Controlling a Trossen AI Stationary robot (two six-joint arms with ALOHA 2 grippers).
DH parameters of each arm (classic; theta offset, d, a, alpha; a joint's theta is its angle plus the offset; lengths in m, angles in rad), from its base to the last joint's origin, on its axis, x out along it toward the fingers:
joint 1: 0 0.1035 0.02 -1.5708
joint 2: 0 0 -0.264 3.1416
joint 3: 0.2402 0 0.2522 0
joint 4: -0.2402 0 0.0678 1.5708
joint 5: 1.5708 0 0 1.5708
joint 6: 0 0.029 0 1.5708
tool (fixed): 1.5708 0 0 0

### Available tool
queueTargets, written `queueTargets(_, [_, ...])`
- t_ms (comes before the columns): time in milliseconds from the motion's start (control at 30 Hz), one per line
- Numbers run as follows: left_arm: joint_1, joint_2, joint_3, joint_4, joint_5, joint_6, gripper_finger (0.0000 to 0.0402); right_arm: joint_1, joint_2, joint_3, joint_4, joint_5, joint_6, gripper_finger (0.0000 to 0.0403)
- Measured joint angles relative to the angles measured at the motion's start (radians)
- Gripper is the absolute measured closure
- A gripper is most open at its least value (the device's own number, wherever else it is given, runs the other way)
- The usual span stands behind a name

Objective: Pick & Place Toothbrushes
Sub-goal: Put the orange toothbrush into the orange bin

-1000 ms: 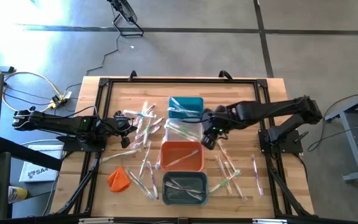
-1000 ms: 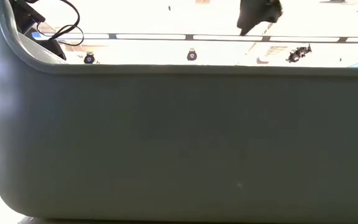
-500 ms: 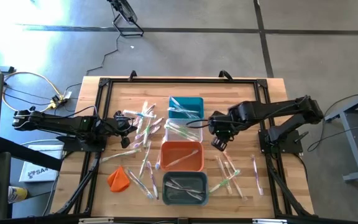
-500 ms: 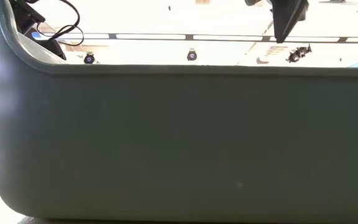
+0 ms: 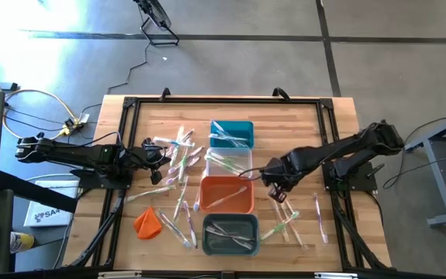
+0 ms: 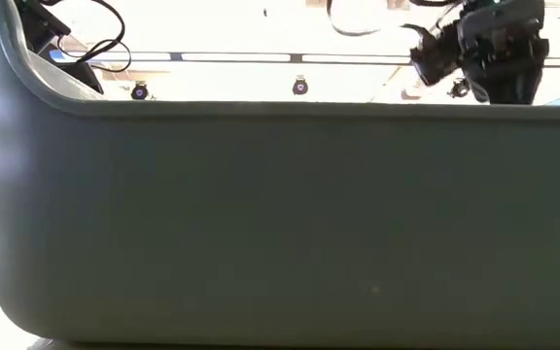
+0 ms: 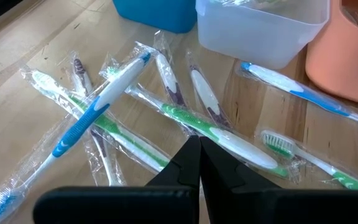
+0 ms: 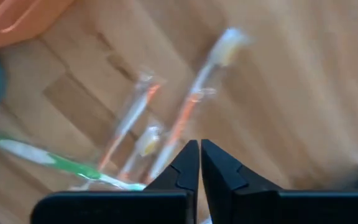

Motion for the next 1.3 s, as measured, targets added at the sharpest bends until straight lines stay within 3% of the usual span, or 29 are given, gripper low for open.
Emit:
queueTargets(167, [0.0, 0.0, 0.0, 0.0, 0.0, 0.0, 0.0401, 0.019, -0.024, -0.115, 0.17, -0.017, 0.051, 0.04])
queueTargets(367, [0.0, 0.0, 0.0, 0.0, 0.0, 0.0, 0.0401, 0.019, -0.116, -0.213, 0.203, -0.006, 0.134, 0.0401])
queueTargets(767, [0.0, 0.0, 0.0, 0.0, 0.0, 0.003, 0.0401, 0.018, -0.451, -0.364, 0.203, 0.176, 0.291, 0.0401])
queueTargets(1167, [0.0, 0.0, 0.0, 0.001, 0.0, 0.003, 0.0401, 0.018, -0.453, -0.369, 0.211, 0.183, 0.302, 0.0401])
queueTargets(1300, [0.0, 0.0, 0.0, 0.003, 0.0, 0.003, 0.0401, 0.018, -0.453, -0.369, 0.227, 0.235, 0.302, 0.0401])
